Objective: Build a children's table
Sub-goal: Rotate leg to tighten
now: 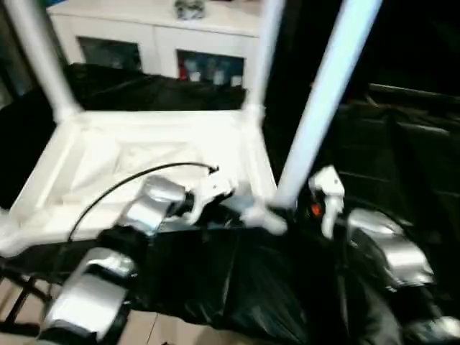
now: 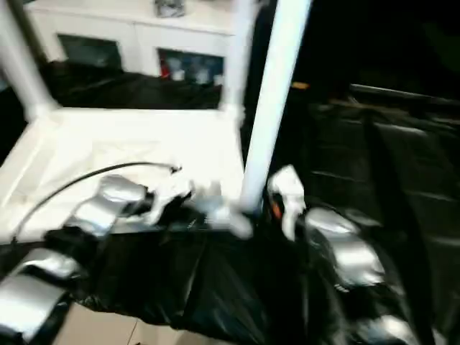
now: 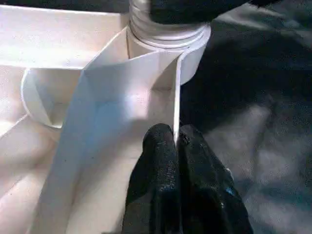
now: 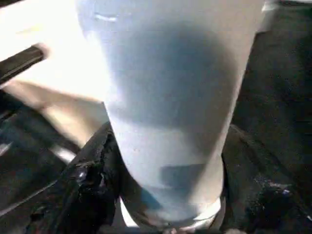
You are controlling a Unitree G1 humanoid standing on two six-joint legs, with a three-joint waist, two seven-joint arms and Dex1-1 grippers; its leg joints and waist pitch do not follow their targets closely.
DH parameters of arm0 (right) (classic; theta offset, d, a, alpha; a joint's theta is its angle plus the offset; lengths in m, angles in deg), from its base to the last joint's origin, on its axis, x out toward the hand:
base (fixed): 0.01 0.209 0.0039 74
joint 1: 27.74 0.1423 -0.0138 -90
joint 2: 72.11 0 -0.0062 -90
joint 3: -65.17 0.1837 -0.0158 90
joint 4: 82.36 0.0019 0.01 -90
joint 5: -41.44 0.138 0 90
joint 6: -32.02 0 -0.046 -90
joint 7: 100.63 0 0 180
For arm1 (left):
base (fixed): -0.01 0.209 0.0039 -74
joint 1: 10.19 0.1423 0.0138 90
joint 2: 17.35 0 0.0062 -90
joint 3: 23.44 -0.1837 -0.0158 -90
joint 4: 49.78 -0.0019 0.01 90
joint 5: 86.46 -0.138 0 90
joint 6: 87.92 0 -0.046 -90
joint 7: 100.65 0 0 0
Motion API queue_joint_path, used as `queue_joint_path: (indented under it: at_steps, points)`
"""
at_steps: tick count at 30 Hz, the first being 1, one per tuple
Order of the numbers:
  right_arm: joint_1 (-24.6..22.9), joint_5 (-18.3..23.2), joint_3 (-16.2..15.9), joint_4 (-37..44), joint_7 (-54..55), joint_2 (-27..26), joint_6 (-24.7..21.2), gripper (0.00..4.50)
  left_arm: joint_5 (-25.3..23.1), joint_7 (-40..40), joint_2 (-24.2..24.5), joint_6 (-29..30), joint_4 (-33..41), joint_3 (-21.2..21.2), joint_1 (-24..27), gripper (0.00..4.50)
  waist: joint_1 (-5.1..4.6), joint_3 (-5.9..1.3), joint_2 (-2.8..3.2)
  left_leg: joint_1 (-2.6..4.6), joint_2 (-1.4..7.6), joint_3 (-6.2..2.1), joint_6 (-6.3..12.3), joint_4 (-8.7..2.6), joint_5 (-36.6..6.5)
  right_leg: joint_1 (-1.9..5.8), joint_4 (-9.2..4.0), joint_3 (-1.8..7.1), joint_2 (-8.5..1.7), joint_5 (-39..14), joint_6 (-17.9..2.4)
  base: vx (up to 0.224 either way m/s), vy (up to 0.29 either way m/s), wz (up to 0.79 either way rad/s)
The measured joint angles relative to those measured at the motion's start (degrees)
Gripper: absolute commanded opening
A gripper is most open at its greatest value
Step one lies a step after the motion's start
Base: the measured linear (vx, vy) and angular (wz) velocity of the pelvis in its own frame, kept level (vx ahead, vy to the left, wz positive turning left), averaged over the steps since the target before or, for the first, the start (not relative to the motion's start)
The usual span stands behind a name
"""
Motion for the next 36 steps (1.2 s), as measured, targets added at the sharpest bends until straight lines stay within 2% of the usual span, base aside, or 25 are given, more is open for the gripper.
queue_joint_path:
  at_steps: [4, 10, 11, 13, 16, 18, 21, 22, 27, 30, 33, 36]
  points:
    - [4.6, -1.9, 2.4, -6.4, 12.7, -5.5, 2.1, 2.62, -0.4, 8.9, -4.0, 2.9, -2.0, 1.6, -1.4, 0.0, -1.08, -0.09, 0.09, -0.01, -0.02, 0.0, 0.0, 0.12, 0.0, 0.02, -0.04, 0.02, -0.01, 0.0, 0.0, 0.0, 0.0, 0.0]
    - [7.0, -4.0, 3.1, -11.0, 18.4, -8.0, 7.1, 2.62, -0.6, 12.6, -5.6, 2.8, -2.9, 2.2, -2.0, 0.0, -1.25, -0.26, 0.3, -0.25, -0.01, -0.03, 0.02, -0.09, 0.0, -0.15, -0.07, -0.03, 0.01, 0.1, -0.1, 0.0, 0.0, 0.0]
    - [7.0, -4.0, 3.3, -11.3, 18.4, -8.1, 7.7, 2.97, -0.6, 12.6, -5.6, 2.7, -2.9, 2.3, -2.0, 0.0, -1.24, -0.27, 0.32, -0.25, -0.01, -0.03, 0.02, -0.12, 0.0, -0.15, -0.07, -0.04, 0.01, 0.3, -0.3, 0.0, 0.0, 0.0]
    - [7.0, -3.8, 3.9, -11.9, 17.4, -8.2, 8.7, 3.32, -0.6, 12.3, -5.5, 2.5, -2.9, 2.3, -2.0, 0.0, -1.22, -0.29, 0.36, -0.26, 0.0, -0.02, 0.02, -0.19, 0.0, -0.18, -0.07, -0.07, 0.02, 0.3, -0.4, 0.0, 0.0, 0.0]
    - [6.7, -3.1, 4.2, -12.1, 14.8, -8.0, 9.6, 3.41, -0.6, 10.9, -4.9, 1.8, -2.7, 2.3, -1.7, 0.0, -1.26, -0.31, 0.39, -0.28, 0.02, -0.02, 0.02, -0.28, 0.0, -0.24, -0.07, -0.1, 0.03, 0.3, -0.3, 0.0, 0.0, 0.0]
    - [5.7, -2.7, 4.0, -11.2, 11.1, -7.0, 10.2, 3.73, -0.2, 8.6, -4.0, 0.2, -1.5, 2.4, -0.8, 0.0, -1.26, -0.32, 0.4, -0.29, 0.03, -0.02, 0.01, -0.4, 0.0, -0.28, -0.07, -0.13, 0.04, 0.4, -0.4, 0.0, 0.0, 0.0]
    - [5.1, -2.5, 3.4, -10.3, 7.0, -5.9, 10.7, 3.87, 0.0, 4.4, -3.0, -0.9, -0.3, 2.1, 0.0, 0.0, -1.1, -0.3, 0.43, -0.38, 0.04, 0.03, 0.02, -0.5, 0.0, -0.38, -0.04, -0.15, 0.04, 0.4, -0.4, 0.0, 0.0, 0.0]
    - [4.7, -2.4, 3.1, -9.8, 5.7, -5.3, 10.8, 3.87, 0.3, 3.3, -2.6, -1.3, 0.1, 1.9, 0.3, 0.0, -1.07, -0.3, 0.43, -0.39, 0.04, 0.05, 0.05, -0.53, 0.0, -0.4, -0.04, -0.15, 0.04, 0.4, -0.4, 0.0, 0.0, 0.0]
    - [-0.8, -1.9, -3.5, -3.1, -11.6, 3.9, 9.2, 3.87, 2.8, -8.3, 2.4, -4.7, 3.4, 0.1, 2.8, 0.0, 0.18, -0.2, 0.47, -0.43, 0.05, 0.11, 0.36, -0.61, 0.1, -0.51, -0.06, -0.22, 0.05, 0.3, -0.3, 0.0, 0.0, 0.0]
    - [-1.7, -1.9, -5.6, -0.4, -18.5, 7.2, 8.0, 3.87, 3.1, -12.3, 4.1, -5.1, 4.9, -0.6, 3.7, 0.0, 0.41, -0.15, 0.41, -0.39, 0.05, 0.12, 0.34, -0.5, 0.1, -0.47, -0.05, -0.18, 0.04, 0.3, -0.3, 0.0, 0.0, 0.0]
    - [-2.5, -1.1, -6.5, 1.6, -22.9, 9.1, 6.7, 3.87, 3.4, -15.1, 5.2, -5.2, 6.3, -1.0, 4.4, 0.0, 0.56, -0.06, 0.27, -0.37, 0.07, 0.14, 0.1, -0.42, -0.1, -0.46, -0.02, -0.15, 0.04, 0.3, -0.3, 0.0, 0.0, 0.0]
    - [-3.0, 0.0, -6.5, 3.0, -25.6, 10.0, 5.3, 3.53, 4.0, -17.7, 6.4, -5.4, 6.9, -1.3, 4.8, 0.0, 0.57, 0.02, 0.15, -0.38, 0.07, 0.15, 0.1, -0.4, -0.1, -0.46, 0.02, -0.15, 0.04, 0.3, -0.3, 0.0, 0.0, 0.0]
